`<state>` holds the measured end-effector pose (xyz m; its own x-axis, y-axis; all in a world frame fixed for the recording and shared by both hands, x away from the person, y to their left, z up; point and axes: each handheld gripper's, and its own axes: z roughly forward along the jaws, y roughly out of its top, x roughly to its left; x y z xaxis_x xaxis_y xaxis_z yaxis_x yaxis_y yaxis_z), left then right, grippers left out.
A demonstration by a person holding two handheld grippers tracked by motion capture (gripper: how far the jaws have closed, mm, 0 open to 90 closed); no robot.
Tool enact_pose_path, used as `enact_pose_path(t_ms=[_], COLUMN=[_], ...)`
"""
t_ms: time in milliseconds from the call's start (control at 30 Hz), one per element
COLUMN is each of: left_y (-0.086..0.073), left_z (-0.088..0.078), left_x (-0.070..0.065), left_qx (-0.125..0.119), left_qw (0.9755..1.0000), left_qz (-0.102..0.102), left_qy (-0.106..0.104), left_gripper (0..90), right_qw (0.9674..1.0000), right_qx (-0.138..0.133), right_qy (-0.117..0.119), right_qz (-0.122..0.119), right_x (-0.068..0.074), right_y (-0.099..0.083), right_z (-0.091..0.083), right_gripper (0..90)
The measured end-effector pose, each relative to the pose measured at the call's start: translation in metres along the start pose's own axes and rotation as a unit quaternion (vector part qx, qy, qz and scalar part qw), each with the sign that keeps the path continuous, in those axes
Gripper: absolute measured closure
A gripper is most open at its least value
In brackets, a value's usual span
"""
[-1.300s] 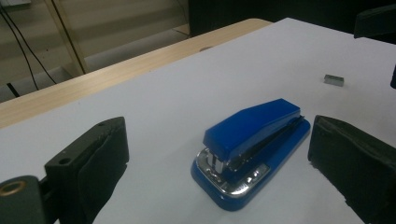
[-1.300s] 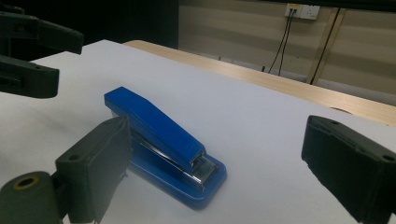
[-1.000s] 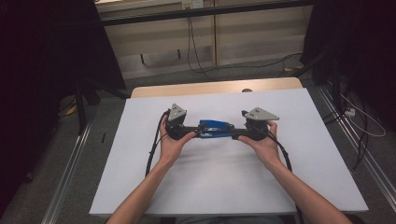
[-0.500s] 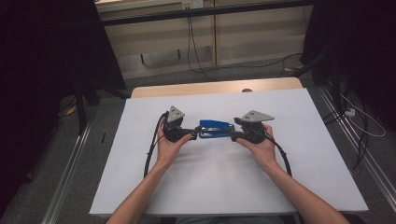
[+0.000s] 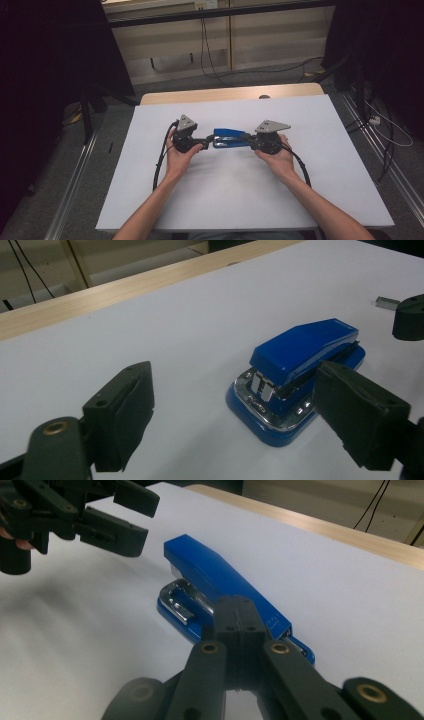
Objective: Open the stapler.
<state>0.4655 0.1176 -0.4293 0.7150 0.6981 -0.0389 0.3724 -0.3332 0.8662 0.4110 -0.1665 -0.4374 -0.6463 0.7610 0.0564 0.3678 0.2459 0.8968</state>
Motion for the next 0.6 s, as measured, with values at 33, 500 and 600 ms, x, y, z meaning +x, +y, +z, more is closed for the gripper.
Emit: enact_pose_path(t_ms=[33, 500, 600], left_y=[-0.0001, -0.0038, -0.0053], left_z=[-0.0006, 0.0038, 0.0065], left_x=[0.0009, -0.0037, -0.0046], left_qx=[0.002, 0.047, 0.051], left_qw=[1.0000, 0.9985, 0.9982], left_qz=[0.000, 0.027, 0.028], left_qy=[0.000, -0.009, -0.016], left_gripper=[19.9, 73.8, 83.0], right_qw=[1.0000, 0.9999, 0.9998], right_qx=[0.002, 0.007, 0.014], right_qy=[0.002, 0.009, 0.010], right_qz=[0.000, -0.006, -0.007], right_x=[0.0000, 0.0010, 0.0017], right_y=[-0.0002, -0.0014, -0.0032], right_z=[0.0002, 0.0035, 0.0060], right_gripper=[90.0, 90.0, 90.0])
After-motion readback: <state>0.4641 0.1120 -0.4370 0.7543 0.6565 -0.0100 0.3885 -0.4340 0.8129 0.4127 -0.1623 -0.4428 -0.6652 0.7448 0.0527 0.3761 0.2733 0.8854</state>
